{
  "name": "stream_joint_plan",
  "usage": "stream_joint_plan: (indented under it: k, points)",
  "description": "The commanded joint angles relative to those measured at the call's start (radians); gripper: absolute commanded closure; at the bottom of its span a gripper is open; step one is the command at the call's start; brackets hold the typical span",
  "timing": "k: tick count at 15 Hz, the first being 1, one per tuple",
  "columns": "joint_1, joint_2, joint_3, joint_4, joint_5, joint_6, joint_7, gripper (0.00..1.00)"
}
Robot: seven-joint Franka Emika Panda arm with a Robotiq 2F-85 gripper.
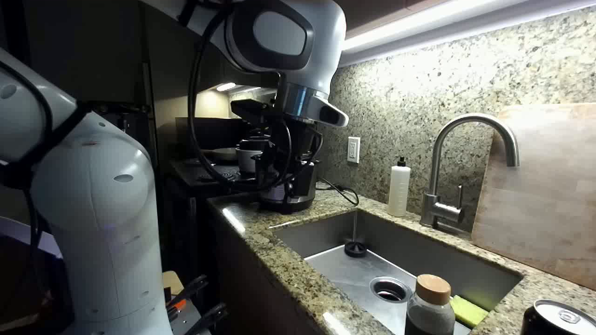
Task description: Put the silver pot into the sink.
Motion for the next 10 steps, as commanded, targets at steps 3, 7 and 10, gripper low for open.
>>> stream_joint_plan:
  k: [3, 7, 10]
  points:
    - [-0.012, 0.003, 0.011, 0.002, 0.008, -0.003, -0.008, 0.00]
    - [-0.012, 0.003, 0.011, 0.002, 0.008, -0.003, -0.008, 0.00]
    - [0.002, 0.008, 0.015, 0.003, 0.014, -0.001, -0.017, 0.00]
